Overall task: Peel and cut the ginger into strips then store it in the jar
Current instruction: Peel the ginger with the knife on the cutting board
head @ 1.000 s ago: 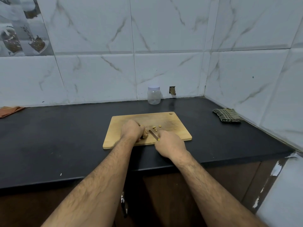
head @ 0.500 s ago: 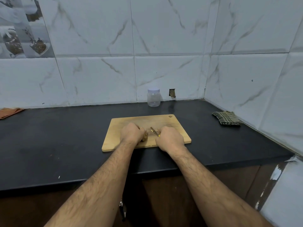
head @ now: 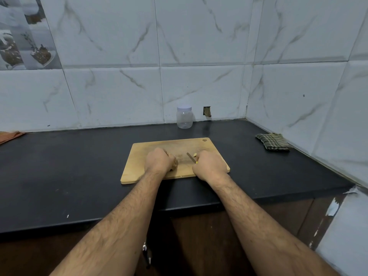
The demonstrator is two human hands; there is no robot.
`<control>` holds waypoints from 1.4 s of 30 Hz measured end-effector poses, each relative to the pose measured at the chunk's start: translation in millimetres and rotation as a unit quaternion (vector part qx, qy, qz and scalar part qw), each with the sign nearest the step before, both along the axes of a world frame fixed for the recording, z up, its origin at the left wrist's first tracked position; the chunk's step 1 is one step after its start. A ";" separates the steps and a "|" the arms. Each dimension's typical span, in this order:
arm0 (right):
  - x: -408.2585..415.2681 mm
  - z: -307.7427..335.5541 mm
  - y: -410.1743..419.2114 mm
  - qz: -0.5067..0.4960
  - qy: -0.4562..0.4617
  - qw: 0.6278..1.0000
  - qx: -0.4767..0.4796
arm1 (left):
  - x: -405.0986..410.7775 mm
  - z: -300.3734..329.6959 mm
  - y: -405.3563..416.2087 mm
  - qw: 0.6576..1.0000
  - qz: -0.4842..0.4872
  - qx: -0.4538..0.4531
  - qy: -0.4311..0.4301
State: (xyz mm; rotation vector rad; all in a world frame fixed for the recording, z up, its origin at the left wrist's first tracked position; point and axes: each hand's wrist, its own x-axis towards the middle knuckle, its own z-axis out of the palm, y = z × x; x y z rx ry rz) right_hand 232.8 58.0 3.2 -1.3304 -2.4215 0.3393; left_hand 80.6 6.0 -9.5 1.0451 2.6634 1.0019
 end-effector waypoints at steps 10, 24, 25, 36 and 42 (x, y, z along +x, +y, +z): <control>23.3 7.3 27.8 -0.052 -0.014 0.999 -0.010 | -2.3 -2.1 7.4 1.000 -0.019 0.013 -0.009; 25.2 -6.4 15.9 -0.026 -0.005 1.000 -0.002 | -2.7 -6.4 8.4 1.000 -0.008 0.018 -0.002; 28.2 -6.6 17.5 -0.035 -0.003 0.999 -0.004 | -2.0 -6.1 8.0 1.000 -0.008 0.019 -0.002; 38.1 -5.1 29.6 -0.057 0.015 0.997 -0.050 | 1.4 -6.6 6.3 1.000 -0.011 0.010 0.022; 31.7 4.4 28.3 0.000 0.086 0.983 -0.163 | 2.7 -1.4 3.1 1.000 -0.014 0.020 0.004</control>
